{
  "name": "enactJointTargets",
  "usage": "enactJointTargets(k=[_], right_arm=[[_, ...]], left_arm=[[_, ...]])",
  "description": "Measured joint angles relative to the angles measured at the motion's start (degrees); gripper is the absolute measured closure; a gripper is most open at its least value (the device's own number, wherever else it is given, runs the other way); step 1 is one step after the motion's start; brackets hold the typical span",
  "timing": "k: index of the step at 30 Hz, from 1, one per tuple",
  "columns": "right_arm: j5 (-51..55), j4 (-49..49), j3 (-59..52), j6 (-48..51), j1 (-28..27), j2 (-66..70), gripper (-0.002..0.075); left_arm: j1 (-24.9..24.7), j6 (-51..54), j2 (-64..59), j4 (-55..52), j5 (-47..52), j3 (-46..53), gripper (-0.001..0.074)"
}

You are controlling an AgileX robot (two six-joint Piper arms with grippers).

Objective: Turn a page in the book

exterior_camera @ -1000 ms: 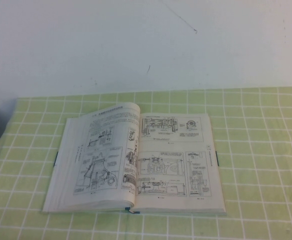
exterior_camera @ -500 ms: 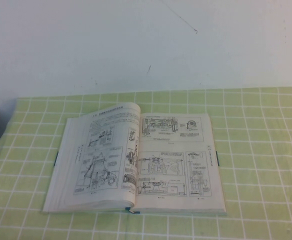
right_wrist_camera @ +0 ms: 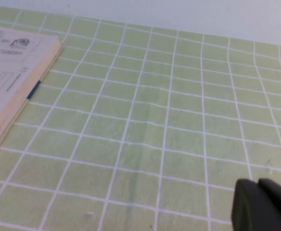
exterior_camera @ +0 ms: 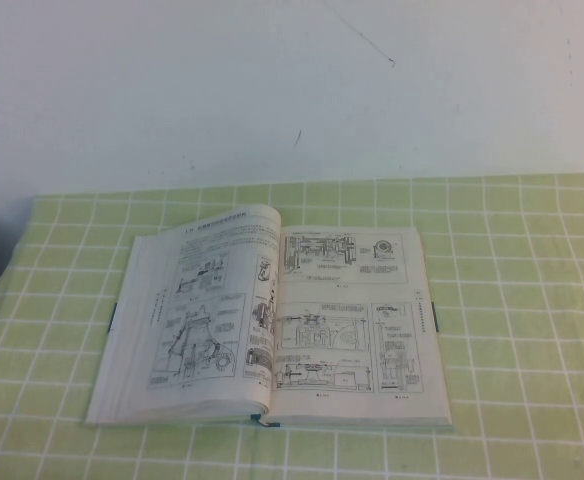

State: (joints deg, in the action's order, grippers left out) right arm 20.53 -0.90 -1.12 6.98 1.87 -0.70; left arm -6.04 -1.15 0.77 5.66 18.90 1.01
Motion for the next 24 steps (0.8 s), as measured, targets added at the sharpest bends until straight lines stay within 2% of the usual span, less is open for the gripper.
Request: enactJointTargets(k=[24], right_arm=[[0.00, 0.00, 0.00, -1.68, -0.89, 0.00, 0.0727]], left_arm=[[0.00, 0.09, 0.00, 0.00, 0.00, 0.00, 0.0738]])
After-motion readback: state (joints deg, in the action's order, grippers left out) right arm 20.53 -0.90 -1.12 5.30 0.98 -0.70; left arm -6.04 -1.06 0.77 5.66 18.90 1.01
